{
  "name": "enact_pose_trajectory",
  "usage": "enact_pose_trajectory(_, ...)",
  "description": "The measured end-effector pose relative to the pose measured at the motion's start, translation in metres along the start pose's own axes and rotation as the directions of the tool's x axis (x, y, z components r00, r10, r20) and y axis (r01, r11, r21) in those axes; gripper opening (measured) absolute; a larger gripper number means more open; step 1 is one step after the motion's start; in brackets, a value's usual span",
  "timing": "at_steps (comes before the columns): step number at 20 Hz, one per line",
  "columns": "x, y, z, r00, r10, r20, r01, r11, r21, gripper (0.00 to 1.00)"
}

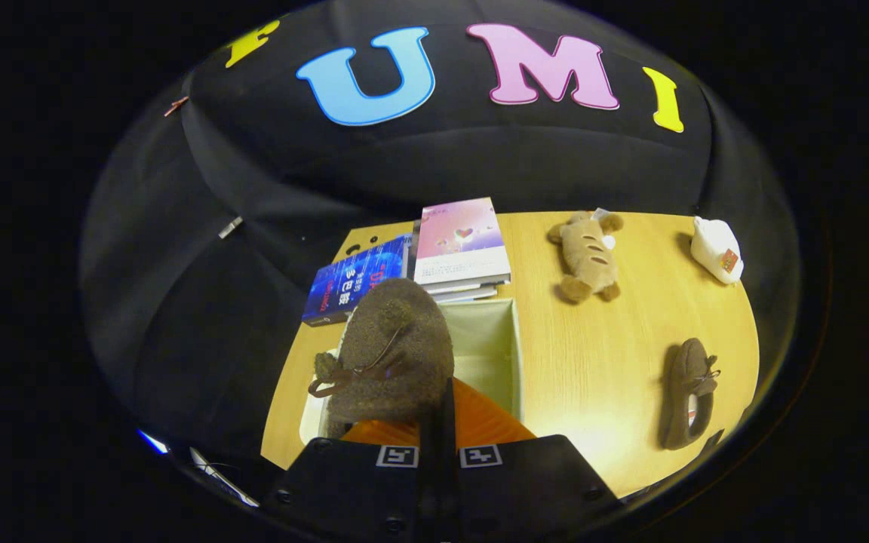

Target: Open the storage box then place both shoes into the box .Put the left shoe in first, then the right shoe, with the right side of both shoes facing outward in a uniform manner.

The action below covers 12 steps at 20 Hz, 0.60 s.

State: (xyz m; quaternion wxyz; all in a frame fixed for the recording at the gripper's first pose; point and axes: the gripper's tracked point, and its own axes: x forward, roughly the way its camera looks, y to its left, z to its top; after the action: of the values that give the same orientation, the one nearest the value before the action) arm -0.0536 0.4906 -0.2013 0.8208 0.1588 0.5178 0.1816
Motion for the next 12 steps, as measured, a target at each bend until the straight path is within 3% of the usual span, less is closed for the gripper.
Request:
enact_pose_trajectory(8,0.056,0.017,-0.045,0.992,-0.05,-0.112,0.059,0.995,0.084,0.05)
enact_pose_trajectory(12,0.061,0.045,-0.059,0.987,0.071,-0.146,-0.062,0.996,0.064,0.44)
